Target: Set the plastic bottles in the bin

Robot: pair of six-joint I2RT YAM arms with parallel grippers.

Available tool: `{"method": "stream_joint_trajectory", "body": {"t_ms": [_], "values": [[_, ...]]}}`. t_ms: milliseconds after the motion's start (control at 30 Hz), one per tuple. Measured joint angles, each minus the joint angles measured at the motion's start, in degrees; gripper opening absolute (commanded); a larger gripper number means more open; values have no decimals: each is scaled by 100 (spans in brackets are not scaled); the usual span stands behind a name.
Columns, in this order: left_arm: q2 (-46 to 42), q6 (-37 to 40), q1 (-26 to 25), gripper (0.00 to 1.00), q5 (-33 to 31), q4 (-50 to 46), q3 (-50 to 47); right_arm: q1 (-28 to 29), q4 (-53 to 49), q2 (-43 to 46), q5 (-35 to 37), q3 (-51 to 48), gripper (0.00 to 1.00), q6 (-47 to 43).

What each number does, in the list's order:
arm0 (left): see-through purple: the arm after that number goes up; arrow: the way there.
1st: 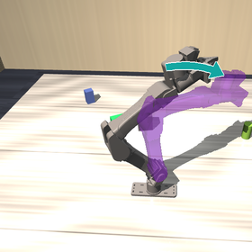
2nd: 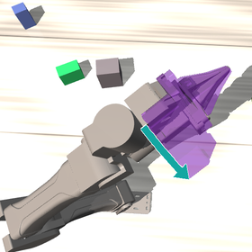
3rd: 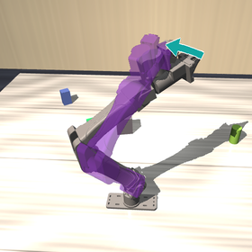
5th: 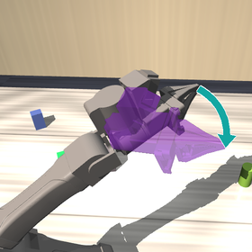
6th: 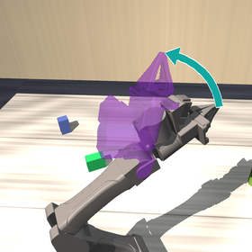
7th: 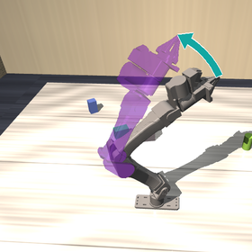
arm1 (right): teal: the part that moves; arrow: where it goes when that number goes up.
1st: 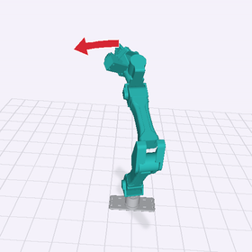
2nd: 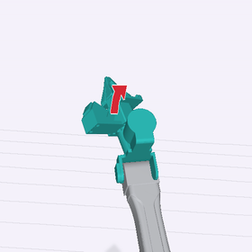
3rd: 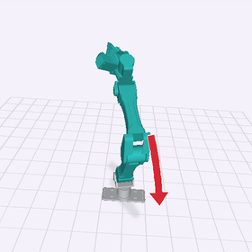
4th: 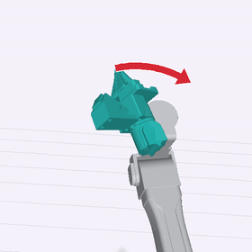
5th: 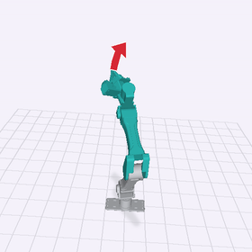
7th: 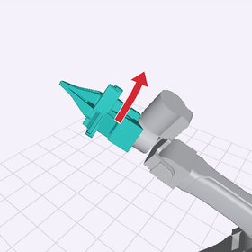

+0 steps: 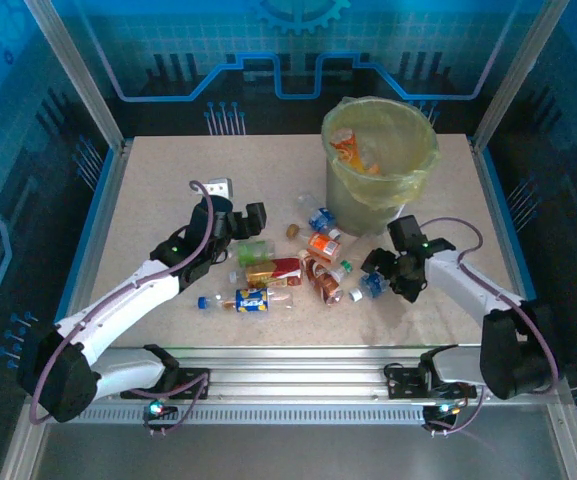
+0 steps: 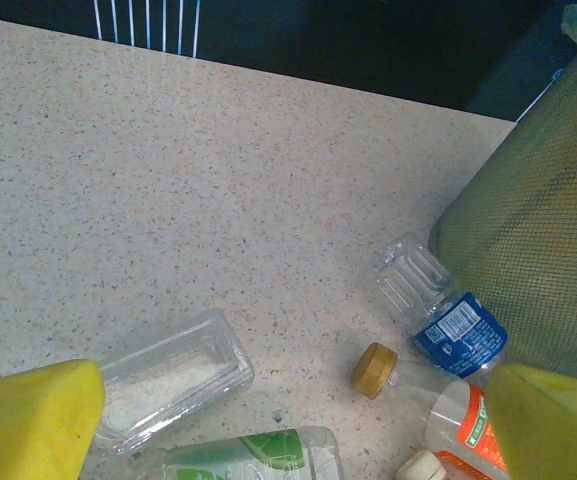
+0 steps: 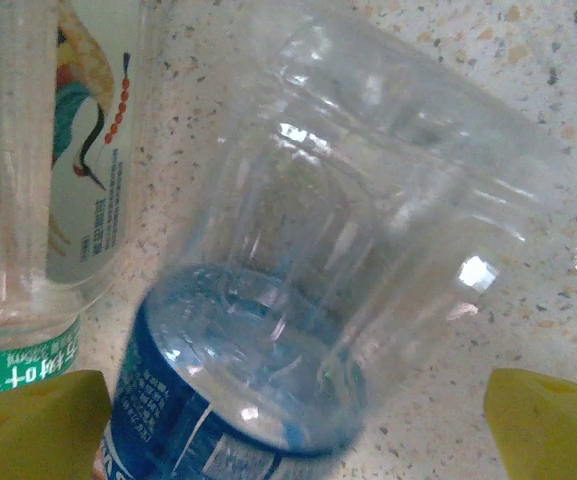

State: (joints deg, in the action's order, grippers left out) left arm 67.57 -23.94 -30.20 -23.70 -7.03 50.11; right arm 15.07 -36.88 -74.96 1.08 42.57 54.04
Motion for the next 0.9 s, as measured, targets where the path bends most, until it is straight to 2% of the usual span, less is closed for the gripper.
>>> {"method": "stream_joint_trajectory", "body": {"t_ms": [467, 700, 900], "values": [[0, -13, 0, 99, -2, 0, 0, 4, 153, -514, 240, -79, 80, -4], [0, -13, 0, 99, -2, 0, 0, 4, 232, -693, 304, -170, 66, -13], [0, -13, 0, 99, -2, 0, 0, 4, 236, -669, 376, -164, 59, -48]]}}
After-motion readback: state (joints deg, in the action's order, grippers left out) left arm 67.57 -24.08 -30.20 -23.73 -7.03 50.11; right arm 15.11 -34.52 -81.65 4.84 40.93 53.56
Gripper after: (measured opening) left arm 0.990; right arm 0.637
